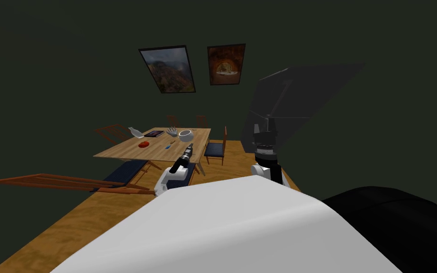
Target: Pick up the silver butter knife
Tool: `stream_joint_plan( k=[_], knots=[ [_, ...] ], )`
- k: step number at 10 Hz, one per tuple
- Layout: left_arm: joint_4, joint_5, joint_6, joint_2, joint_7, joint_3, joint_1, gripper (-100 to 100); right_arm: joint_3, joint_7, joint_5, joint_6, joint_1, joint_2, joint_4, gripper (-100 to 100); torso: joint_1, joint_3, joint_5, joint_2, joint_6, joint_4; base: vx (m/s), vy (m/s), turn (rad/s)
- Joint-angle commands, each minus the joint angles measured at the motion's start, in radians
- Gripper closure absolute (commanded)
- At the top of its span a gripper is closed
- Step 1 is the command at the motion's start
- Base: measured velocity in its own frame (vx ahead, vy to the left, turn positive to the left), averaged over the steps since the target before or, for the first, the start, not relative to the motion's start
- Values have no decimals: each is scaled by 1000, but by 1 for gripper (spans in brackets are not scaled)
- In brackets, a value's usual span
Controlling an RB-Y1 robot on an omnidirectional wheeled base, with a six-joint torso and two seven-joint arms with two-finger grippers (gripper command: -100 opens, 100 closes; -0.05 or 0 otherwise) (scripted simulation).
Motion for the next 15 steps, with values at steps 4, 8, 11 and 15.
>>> stream_joint_plan(
  k=[4,8,11,15],
  knots=[
    [118,2,141,41,7,-3,-65,-100,0,0,0,0,0,0,0,0,0,0,0,-1,0,0,15,-24,-50],
    [214,2,242,73,11,-3,-117,-100,0,0,0,0,0,0,0,0,0,-1,0,-1,0,0,30,-24,-52],
    [306,3,301,90,13,-3,-142,-100,0,0,0,0,0,0,0,0,0,-2,0,-3,0,0,43,-18,-45],
    [424,6,387,127,19,0,-190,-100,0,0,0,0,0,0,0,0,-1,-2,0,-4,0,-1,57,-27,-57]
  ],
)
